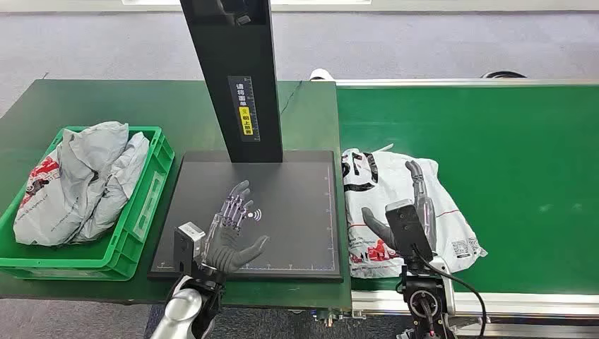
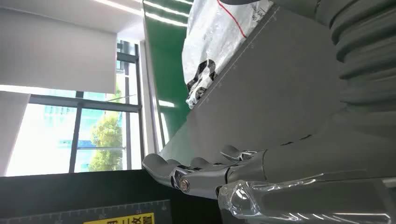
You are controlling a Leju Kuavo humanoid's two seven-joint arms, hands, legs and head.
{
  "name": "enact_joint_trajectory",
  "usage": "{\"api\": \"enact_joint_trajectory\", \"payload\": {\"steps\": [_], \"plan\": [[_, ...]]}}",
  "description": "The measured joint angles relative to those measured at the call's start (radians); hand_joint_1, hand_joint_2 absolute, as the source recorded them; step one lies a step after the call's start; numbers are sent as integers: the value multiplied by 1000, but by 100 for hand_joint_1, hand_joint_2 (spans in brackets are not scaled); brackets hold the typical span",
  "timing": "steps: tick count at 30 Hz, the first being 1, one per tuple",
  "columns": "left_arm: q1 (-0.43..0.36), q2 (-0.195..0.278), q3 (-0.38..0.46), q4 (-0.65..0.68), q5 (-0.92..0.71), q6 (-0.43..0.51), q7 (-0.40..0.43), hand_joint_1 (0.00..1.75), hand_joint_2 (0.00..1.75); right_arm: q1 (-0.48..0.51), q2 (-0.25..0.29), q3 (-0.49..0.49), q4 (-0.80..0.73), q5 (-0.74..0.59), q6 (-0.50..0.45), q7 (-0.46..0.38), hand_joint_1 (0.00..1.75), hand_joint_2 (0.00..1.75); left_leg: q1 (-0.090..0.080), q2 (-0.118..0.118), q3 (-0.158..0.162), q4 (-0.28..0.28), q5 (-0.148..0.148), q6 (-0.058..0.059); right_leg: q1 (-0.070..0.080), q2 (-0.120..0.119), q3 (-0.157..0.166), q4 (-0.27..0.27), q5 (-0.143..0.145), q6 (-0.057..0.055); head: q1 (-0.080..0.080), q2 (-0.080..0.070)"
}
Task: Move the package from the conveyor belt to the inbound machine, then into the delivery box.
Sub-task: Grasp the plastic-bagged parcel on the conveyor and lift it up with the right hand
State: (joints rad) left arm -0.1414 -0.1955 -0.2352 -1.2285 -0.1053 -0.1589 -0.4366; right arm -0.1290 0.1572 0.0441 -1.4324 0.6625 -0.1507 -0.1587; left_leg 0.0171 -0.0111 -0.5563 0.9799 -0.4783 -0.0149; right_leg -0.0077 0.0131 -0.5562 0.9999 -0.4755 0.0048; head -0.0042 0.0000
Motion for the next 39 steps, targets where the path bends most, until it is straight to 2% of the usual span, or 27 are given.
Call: {"api": "enact_joint_trajectory", "payload": {"steps": [5, 10, 14, 22, 29, 32, 38, 39], "plan": [[20, 2, 1, -6, -3, -1, -8, 0, 175, -37, -35, -49, 34, 78, -8, 46, 0, 175, 0, 0, 0, 0, 0, 0, 0, 0, 0, 0, 0, 0, 0, 0], [34, 5, 0, -8, -3, -2, -15, 0, 175, -106, -98, -122, 134, 129, -18, 81, 0, 175, 0, 0, 0, 0, 0, 0, 0, 0, 0, 0, 0, 0, 0, 0], [35, 10, -1, -9, 2, -5, -15, 0, 175, -158, -160, -143, 245, 225, -7, 121, 0, 175, 0, 0, 0, 0, 0, 0, 0, 0, 0, 0, 1, 1, 0, 0], [35, 24, -2, -14, 15, -6, -12, 0, 175, -247, -237, -146, 472, 281, 144, 129, 0, 175, 0, -1, -1, 0, 0, 0, 0, 0, 0, 0, 1, 1, 0, 0], [34, 31, -3, -14, 27, 2, -12, 0, 175, -335, -264, -86, 673, 261, 331, 14, 0, 175, 0, -1, -1, 0, 0, 0, 0, 0, -1, 0, 1, 1, 0, 0], [34, 35, -3, -14, 32, 7, -12, 0, 175, -368, -268, -54, 747, 247, 395, -6, 0, 175, 0, -1, -1, 0, 0, 0, 0, 0, -1, 0, 1, 1, 0, 0], [34, 38, -2, -14, 37, 20, -6, 0, 175, -418, -271, 13, 845, 263, 412, 28, 0, 175, 0, 0, -1, 0, 0, 0, 0, 0, -1, 0, 1, 1, 0, 0], [34, 39, -2, -15, 37, 21, -4, 0, 175, -425, -271, 23, 855, 267, 412, 36, 38, 175, 0, 0, -1, 0, 0, 0, 0, 0, -1, 0, 1, 1, 0, 0]]}}
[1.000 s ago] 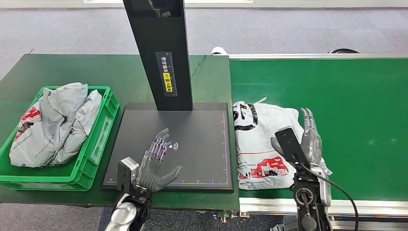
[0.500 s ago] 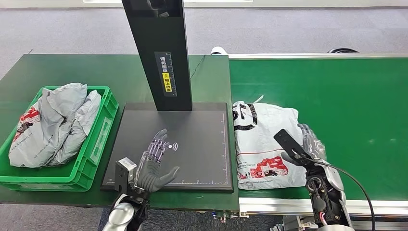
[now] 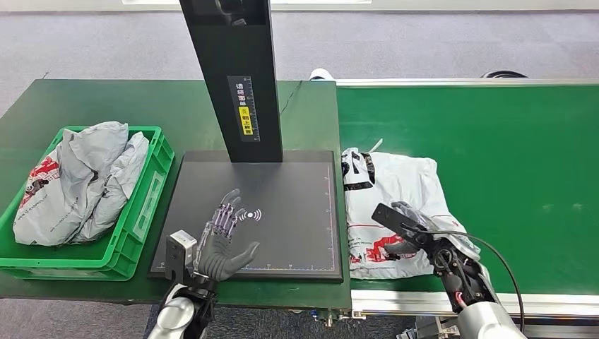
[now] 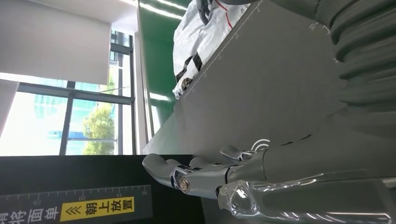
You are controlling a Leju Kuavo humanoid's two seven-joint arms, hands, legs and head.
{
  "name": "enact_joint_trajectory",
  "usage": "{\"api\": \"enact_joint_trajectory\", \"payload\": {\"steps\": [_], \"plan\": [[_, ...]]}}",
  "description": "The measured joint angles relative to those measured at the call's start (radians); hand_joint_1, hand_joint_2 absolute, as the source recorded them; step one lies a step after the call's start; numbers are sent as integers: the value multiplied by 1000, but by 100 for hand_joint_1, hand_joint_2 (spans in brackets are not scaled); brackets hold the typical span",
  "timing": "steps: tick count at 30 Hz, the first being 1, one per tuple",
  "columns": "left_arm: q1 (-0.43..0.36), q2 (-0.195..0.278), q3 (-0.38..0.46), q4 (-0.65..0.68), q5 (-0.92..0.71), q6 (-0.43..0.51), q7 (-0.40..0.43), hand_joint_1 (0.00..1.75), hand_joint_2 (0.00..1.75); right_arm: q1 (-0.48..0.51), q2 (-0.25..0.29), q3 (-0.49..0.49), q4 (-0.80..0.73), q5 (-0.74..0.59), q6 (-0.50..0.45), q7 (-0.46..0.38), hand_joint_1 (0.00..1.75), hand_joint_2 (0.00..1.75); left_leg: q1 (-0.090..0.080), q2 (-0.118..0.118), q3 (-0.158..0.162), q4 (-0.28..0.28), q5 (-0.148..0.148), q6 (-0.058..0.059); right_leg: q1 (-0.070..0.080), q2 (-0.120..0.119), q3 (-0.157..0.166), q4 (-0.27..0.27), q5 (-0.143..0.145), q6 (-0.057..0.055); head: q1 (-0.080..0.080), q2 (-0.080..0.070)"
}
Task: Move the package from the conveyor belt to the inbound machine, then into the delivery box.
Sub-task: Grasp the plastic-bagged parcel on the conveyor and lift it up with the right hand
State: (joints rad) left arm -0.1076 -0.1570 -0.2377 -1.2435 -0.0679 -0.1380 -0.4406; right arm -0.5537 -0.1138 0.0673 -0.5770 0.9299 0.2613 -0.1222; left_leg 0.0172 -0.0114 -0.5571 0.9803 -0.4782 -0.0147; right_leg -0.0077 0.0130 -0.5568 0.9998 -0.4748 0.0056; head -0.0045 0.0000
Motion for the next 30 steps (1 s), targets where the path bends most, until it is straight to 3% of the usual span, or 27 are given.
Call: {"api": "enact_joint_trajectory", "payload": {"steps": [3, 4, 20, 25, 30], "plan": [[0, 0, 0, -1, 0, 2, 6, 0, 175, -15, 0, 24, 25, 9, -1, 14, 169, 175, 0, 0, 0, 0, 0, 0, 0, 0, 0, 0, 0, 0, 0, 0], [1, 1, 0, -1, 1, 4, 7, 0, 175, -20, 0, 32, 31, 14, -3, 20, 175, 175, 0, 0, 0, 0, 0, 0, 0, 0, 0, 0, 0, 0, 0, 0], [49, 7, 4, -60, 3, 37, 13, 0, 175, -67, 15, 160, 54, 52, -97, 65, 175, 175, 0, 0, 0, 0, 0, 0, 0, 0, 1, 0, 0, 0, 0, 0], [80, 10, 12, -95, 3, 41, 17, 0, 175, -46, 24, 179, -13, 23, -213, 46, 175, 175, 0, 0, 0, 0, 0, 0, 0, 0, 0, 0, 0, 0, 0, 0], [111, 11, 24, -134, 2, 45, 20, 0, 175, -2, 36, 178, -159, -102, -347, -23, 175, 175, 0, 0, 0, 0, 0, 0, 0, 0, -1, 0, 0, 0, 0, 0]]}}
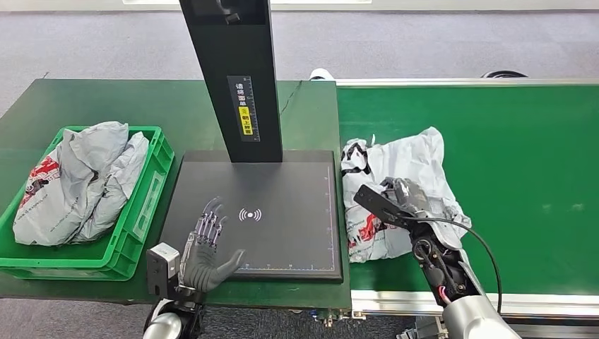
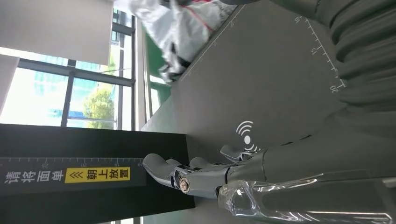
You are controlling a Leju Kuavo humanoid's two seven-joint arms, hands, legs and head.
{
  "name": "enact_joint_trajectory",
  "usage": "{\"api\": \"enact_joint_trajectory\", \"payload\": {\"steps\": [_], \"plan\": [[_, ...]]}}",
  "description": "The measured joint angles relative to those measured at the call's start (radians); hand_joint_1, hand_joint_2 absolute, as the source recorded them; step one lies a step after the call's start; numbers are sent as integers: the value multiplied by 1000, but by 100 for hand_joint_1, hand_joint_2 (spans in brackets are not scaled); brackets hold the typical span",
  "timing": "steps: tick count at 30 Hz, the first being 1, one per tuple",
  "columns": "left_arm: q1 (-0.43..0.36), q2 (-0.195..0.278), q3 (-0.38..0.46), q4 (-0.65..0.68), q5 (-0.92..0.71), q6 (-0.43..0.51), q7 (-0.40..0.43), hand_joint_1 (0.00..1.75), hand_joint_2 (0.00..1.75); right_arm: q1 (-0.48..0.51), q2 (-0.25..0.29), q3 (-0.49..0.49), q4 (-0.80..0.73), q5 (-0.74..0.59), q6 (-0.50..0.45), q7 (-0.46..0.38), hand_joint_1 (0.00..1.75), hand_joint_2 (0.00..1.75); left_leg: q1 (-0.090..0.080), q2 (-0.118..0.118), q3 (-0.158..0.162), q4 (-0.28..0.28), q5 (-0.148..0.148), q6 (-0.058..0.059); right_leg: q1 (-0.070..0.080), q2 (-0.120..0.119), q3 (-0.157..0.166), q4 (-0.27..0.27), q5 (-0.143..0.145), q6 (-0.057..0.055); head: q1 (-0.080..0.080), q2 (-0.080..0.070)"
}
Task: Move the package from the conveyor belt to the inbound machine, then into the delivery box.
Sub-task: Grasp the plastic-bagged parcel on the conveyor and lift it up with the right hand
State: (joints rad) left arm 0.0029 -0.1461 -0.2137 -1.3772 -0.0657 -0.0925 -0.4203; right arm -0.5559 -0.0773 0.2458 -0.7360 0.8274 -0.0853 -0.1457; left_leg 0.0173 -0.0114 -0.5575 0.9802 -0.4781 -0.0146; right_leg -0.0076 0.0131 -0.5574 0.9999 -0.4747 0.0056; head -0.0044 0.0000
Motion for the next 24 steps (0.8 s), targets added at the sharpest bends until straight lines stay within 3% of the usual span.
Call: {"api": "enact_joint_trajectory", "payload": {"steps": [10, 16, 21, 24], "plan": [[7, 1, 7, -13, 1, 8, -22, 0, 175, 98, 36, -52, -302, -211, -230, -169, 175, 175, 0, 0, 0, 0, 0, 0, 0, 0, 0, 0, 0, 0, 0, 0], [7, 2, 5, -8, 10, 13, -43, 0, 175, 166, 51, -67, -455, -209, -426, -261, 175, 175, 0, 0, 0, 0, 0, 0, 0, 0, 0, 0, 0, 0, 0, 0], [0, 2, 3, -5, 15, 25, -54, 0, 175, 192, 54, -51, -516, -194, -410, -286, 175, 175, 0, 0, 0, 0, 0, 0, 0, 0, 0, 0, 0, 0, 0, 0], [-8, 2, 2, -1, 16, 25, -59, 0, 175, 195, 52, -4, -516, -118, -384, -303, 175, 175, 0, 0, 0, 0, 0, 0, 0, 0, 0, 0, 0, 0, 0, 0]]}}
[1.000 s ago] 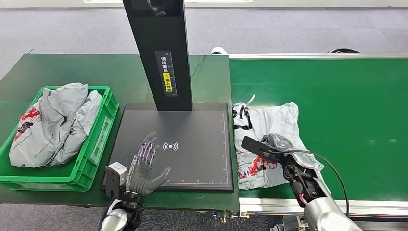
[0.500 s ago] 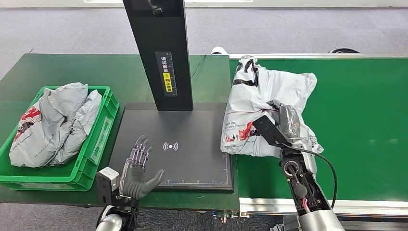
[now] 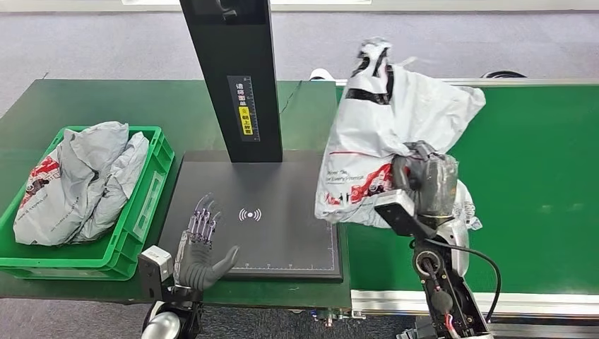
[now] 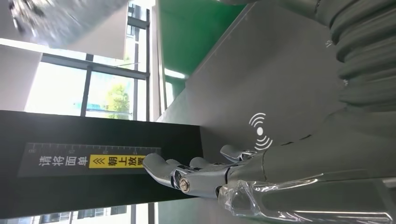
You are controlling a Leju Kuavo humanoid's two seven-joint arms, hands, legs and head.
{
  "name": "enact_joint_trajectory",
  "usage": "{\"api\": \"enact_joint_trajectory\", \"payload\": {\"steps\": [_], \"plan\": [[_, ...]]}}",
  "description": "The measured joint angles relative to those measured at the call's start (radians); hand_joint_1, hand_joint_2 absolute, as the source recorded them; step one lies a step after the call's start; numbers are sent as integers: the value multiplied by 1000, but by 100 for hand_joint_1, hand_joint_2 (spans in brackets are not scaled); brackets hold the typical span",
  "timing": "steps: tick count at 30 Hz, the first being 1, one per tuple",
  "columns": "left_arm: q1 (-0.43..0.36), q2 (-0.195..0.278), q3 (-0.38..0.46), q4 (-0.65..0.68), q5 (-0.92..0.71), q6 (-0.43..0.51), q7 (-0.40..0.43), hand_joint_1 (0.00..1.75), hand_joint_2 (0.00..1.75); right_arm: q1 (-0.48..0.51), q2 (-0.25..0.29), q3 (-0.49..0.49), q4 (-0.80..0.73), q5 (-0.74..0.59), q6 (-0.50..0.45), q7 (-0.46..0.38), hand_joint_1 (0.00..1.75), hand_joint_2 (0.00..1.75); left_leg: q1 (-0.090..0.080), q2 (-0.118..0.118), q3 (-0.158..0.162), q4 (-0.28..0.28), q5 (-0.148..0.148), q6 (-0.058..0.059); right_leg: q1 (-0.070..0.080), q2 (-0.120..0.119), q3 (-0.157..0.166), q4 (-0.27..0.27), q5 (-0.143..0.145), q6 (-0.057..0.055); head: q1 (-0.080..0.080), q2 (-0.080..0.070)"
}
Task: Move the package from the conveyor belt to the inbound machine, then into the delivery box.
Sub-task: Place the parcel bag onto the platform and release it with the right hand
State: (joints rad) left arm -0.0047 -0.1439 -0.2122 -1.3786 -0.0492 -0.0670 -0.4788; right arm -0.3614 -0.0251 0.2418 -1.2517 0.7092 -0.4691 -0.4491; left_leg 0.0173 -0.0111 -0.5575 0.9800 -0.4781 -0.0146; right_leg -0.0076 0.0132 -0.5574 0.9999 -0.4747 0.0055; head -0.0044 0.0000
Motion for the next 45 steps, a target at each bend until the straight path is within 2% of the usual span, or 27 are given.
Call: {"api": "enact_joint_trajectory", "payload": {"steps": [7, 12, 17, 21, 28, 42, 43, 44, 45], "plan": [[-21, 8, -6, 24, 5, 15, -54, 0, 175, -5, -6, 160, 69, 130, 164, 6, 175, 175, 0, 0, 0, 0, 0, 0, 0, 0, 0, 0, 0, 0, 0, 0], [-43, 5, -6, 38, 0, 100, -105, 0, 175, -16, -8, 254, 147, 152, 223, 8, 175, 175, 0, 0, -1, 0, 0, 0, 0, 0, 0, 0, 0, 0, 0, 0], [-60, -8, -6, 16, 31, 220, -205, 0, 175, -42, -7, 317, 202, 143, 262, 10, 175, 175, 0, 0, -1, 0, 0, 0, 0, 0, 0, 0, 0, 0, 0, 0], [-71, -15, -7, -40, 45, 314, -223, 0, 175, -73, 7, 349, 234, 122, 252, 3, 175, 175, 0, 0, -1, 0, 0, 0, 0, 0, 0, 0, 0, 0, 0, 0], [-73, -21, -29, -148, 51, 396, -225, 0, 175, -108, 40, 385, 249, 71, 243, -33, 175, 175, 0, 0, -1, 0, 0, 0, 0, 0, 0, 0, 0, 0, 0, 0], [-86, -19, -72, -172, 81, 367, -225, 0, 175, -129, 78, 437, 288, 98, 195, 1, 175, 175, 0, 0, 0, 0, 0, 0, 0, 0, 0, 0, 0, 0, 0, 0], [-87, -18, -75, -168, 81, 364, -225, 0, 175, -133, 81, 440, 302, 98, 197, 2, 173, 175, 0, 0, 0, 0, 0, 0, 0, 0, 0, 0, 0, 0, 0, 0], [-89, -18, -77, -165, 82, 362, -225, 0, 175, -137, 83, 442, 317, 98, 200, 3, 158, 175, 0, 0, 0, 0, 0, 0, 0, 0, 0, 0, 0, 0, 0, 0], [-90, -17, -79, -162, 82, 360, -225, 0, 175, -142, 85, 445, 332, 98, 204, 3, 130, 175, 0, 0, 0, 0, 0, 0, 0, 0, 0, 0, 0, 0, 0, 0]]}}
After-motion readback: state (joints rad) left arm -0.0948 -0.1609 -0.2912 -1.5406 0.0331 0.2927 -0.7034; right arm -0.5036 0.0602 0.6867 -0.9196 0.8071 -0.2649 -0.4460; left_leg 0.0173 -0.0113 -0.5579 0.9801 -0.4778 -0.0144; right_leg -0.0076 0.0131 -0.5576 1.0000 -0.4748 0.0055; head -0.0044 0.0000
